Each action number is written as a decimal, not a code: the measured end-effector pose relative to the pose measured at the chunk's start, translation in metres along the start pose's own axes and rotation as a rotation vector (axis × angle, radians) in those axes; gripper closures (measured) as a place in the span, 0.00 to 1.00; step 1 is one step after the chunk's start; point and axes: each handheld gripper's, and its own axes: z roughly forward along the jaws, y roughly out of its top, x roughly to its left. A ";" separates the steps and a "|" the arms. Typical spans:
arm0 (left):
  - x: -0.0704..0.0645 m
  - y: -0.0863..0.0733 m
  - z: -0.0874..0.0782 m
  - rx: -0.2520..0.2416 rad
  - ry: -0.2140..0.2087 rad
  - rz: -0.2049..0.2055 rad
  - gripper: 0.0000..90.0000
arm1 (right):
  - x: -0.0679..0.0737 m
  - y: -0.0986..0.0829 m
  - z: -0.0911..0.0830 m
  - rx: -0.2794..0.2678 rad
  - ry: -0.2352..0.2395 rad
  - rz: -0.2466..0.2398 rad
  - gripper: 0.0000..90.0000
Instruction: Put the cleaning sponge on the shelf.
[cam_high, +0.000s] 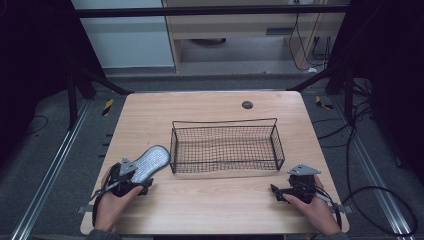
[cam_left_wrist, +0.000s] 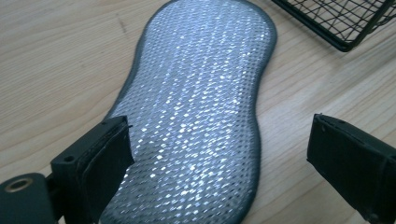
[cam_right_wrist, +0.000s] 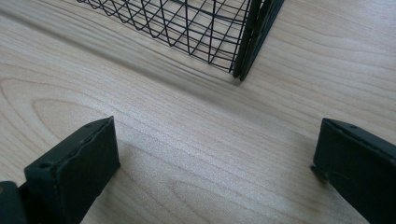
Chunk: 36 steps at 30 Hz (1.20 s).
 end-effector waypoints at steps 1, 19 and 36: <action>0.002 -0.001 -0.001 -0.001 0.009 -0.004 0.06 | 0.000 0.000 0.000 -0.001 0.000 -0.001 0.00; 0.007 0.006 -0.008 0.031 0.015 -0.005 0.04 | 0.000 0.000 0.000 -0.001 -0.002 -0.007 0.01; 0.007 0.033 -0.004 0.165 -0.022 0.116 0.04 | 0.001 0.000 0.000 -0.001 -0.002 -0.004 0.01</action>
